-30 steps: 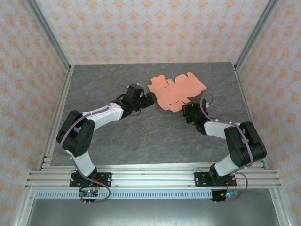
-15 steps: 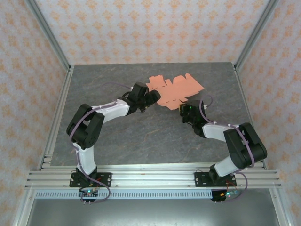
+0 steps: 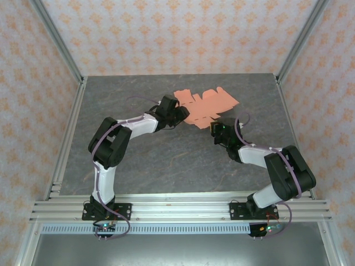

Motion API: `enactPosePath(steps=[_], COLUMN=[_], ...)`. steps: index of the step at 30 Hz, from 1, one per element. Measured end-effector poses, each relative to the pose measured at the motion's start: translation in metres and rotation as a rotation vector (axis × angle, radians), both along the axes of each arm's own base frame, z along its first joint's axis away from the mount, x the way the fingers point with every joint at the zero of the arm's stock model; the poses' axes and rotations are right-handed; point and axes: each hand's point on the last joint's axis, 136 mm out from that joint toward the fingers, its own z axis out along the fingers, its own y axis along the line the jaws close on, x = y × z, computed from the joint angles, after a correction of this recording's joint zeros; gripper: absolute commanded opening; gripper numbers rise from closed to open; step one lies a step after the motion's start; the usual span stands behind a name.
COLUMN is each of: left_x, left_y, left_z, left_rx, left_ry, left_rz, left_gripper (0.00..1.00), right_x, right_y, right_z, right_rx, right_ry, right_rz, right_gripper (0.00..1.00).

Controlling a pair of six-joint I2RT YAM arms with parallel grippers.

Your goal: Fold the paper box

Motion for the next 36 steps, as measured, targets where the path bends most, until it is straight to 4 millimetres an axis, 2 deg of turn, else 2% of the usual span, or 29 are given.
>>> enactPosePath(steps=[8,23,25,26,29,34,36], left_x=[0.01,0.019,0.02,0.021,0.023,0.024,0.024], left_y=[0.008,0.002,0.001,0.0,0.001,0.015,0.025], left_z=[0.004,-0.003,-0.001,0.0,0.003,0.004,0.013], left_rx=[-0.006,-0.034,-0.04,-0.041,-0.024,0.066,0.102], left_ry=[-0.02,-0.035,-0.038,-0.04,-0.059,-0.078,-0.095], left_rz=[0.019,0.023,0.022,0.021,0.012,-0.001,-0.008], left_gripper=[0.26,0.11,0.04,0.01,0.0,0.0,0.0], right_x=[0.0,0.0,0.0,0.0,-0.001,-0.006,-0.01], right_y=[0.0,-0.001,-0.001,-0.001,0.0,-0.003,-0.007], right_z=[0.0,0.0,0.0,0.0,-0.001,0.006,0.015], right_rx=[-0.001,-0.003,-0.004,-0.004,-0.007,-0.036,-0.066], right_ry=[-0.001,-0.001,-0.001,-0.001,0.004,-0.012,-0.03], right_rz=[-0.002,-0.005,-0.005,-0.005,-0.003,0.007,0.011], right_gripper=[0.0,0.0,0.0,0.02,0.13,0.5,0.59])
